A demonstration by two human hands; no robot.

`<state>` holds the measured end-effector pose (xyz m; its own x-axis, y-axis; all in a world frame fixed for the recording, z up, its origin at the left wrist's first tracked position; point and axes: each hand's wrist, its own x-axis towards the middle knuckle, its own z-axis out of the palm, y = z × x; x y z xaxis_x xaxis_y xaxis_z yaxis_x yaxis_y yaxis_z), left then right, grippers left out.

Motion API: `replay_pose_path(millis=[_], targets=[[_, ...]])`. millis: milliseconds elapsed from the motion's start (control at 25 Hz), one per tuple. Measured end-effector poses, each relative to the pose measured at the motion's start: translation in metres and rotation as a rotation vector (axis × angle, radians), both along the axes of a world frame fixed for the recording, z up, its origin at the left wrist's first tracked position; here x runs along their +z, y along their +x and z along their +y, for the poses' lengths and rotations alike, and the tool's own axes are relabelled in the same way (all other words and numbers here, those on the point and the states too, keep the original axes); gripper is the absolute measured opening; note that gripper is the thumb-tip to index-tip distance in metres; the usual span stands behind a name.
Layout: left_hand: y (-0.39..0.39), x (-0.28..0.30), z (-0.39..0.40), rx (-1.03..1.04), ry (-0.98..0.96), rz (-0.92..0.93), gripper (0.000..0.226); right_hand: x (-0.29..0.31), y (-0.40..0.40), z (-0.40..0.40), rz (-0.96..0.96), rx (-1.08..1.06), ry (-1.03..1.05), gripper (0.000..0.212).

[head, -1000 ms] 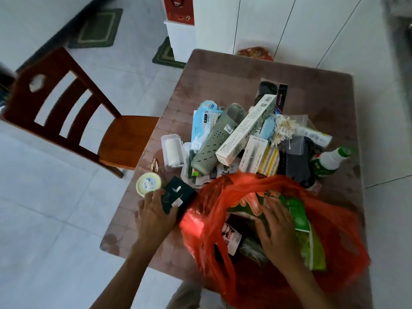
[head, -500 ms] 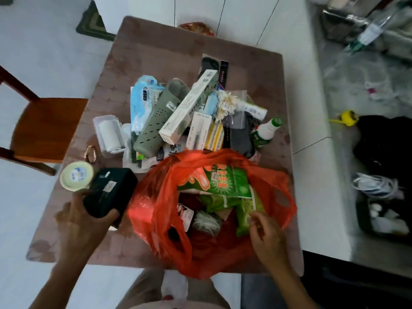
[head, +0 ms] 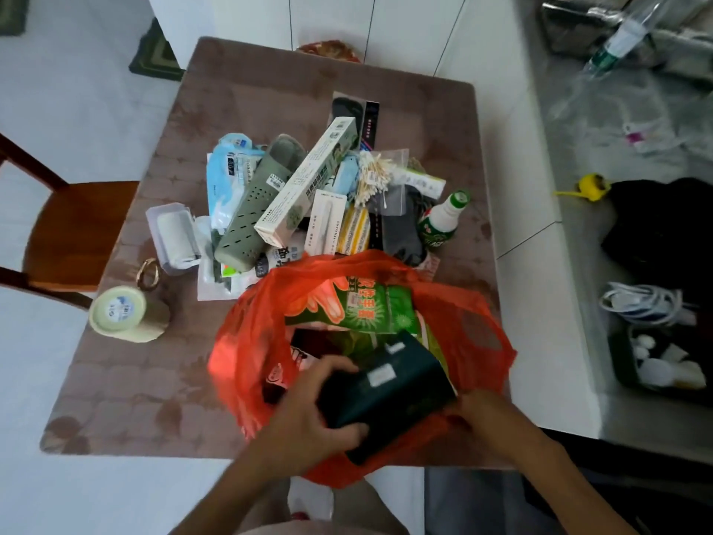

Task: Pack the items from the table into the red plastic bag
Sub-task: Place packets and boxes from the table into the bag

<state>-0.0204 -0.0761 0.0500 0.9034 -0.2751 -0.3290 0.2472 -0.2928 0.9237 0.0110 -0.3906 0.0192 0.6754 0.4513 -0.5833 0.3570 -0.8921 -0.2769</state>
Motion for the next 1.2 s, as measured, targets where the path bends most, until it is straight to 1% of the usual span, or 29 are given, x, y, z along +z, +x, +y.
replay_pose_path(millis=[80,120,200,320,360,440,480,520,560,600,640,680,720,760,800,840,880,920,960,1000,1080,1160,1200], targets=[[0.003,-0.035,-0.036,-0.092,0.036,0.098,0.062,0.036,0.008,-0.008,0.095,0.016,0.038,0.014],[0.004,-0.047,-0.05,-0.116,0.085,0.105,0.061,0.052,0.009,-0.012,0.152,0.007,0.021,0.013],[0.007,-0.063,-0.068,-0.185,0.228,0.019,0.061,0.066,0.008,-0.017,0.192,-0.003,0.009,0.014],[0.004,-0.067,-0.083,-0.235,0.436,-0.192,0.063,0.065,0.008,-0.02,0.275,-0.038,0.016,0.017],[0.002,-0.067,-0.086,-0.229,0.463,-0.247,0.064,0.063,0.009,-0.022,0.325,-0.049,-0.029,0.016],[0.001,-0.068,-0.089,-0.219,0.457,-0.333,0.065,0.06,0.01,-0.032,0.43,-0.085,-0.121,0.011],[0.004,-0.069,-0.09,-0.237,0.47,-0.381,0.065,0.059,0.011,-0.034,0.422,-0.132,-0.113,0.011],[0.01,-0.071,-0.09,-0.283,0.514,-0.416,0.067,0.057,0.012,-0.033,0.364,-0.211,-0.038,0.008],[0.016,-0.072,-0.088,-0.341,0.579,-0.425,0.072,0.055,0.013,-0.028,0.249,-0.291,0.073,0.012],[0.022,-0.075,-0.085,-0.399,0.646,-0.404,0.078,0.048,0.013,-0.021,0.113,-0.315,0.153,0.029],[0.026,-0.08,-0.08,-0.451,0.704,-0.369,0.087,0.04,0.015,-0.012,0.011,-0.249,0.164,0.049],[0.027,-0.085,-0.073,-0.492,0.749,-0.334,0.097,0.031,0.017,-0.002,-0.039,-0.135,0.107,0.066],[0.027,-0.091,-0.065,-0.522,0.784,-0.322,0.105,0.02,0.017,0.008,-0.044,-0.024,0.038,0.08],[0.023,-0.094,-0.056,-0.542,0.815,-0.349,0.108,0.008,0.014,0.017,-0.018,0.056,-0.019,0.088],[0.017,-0.098,-0.05,-0.557,0.855,-0.384,0.104,-0.004,0.009,0.023,-0.018,0.095,-0.044,0.093],[0.012,-0.101,-0.045,-0.555,0.914,-0.428,0.092,-0.013,0.0,0.027,-0.046,0.121,-0.044,0.095],[0.008,-0.105,-0.044,-0.54,0.967,-0.483,0.077,-0.02,-0.011,0.03,-0.083,0.151,-0.039,0.096],[0.004,-0.107,-0.044,-0.521,0.991,-0.54,0.066,-0.023,-0.024,0.033,-0.077,0.155,-0.038,0.099],[0.003,-0.106,-0.044,-0.501,0.98,-0.575,0.06,-0.026,-0.035,0.036,-0.059,0.136,-0.042,0.103],[0.003,-0.102,-0.045,-0.474,0.937,-0.568,0.059,-0.029,-0.044,0.037,-0.038,0.103,-0.053,0.111],[0.011,-0.084,-0.039,-0.384,0.857,-0.528,0.069,-0.034,-0.052,0.036,0.026,0.007,-0.086,0.128],[0.026,-0.063,-0.023,-0.148,0.817,-0.42,0.072,-0.041,-0.053,0.034,0.017,-0.095,-0.104,0.137],[0.036,-0.057,-0.015,-0.034,0.828,-0.348,0.069,-0.041,-0.052,0.033,-0.008,-0.114,-0.1,0.135]])
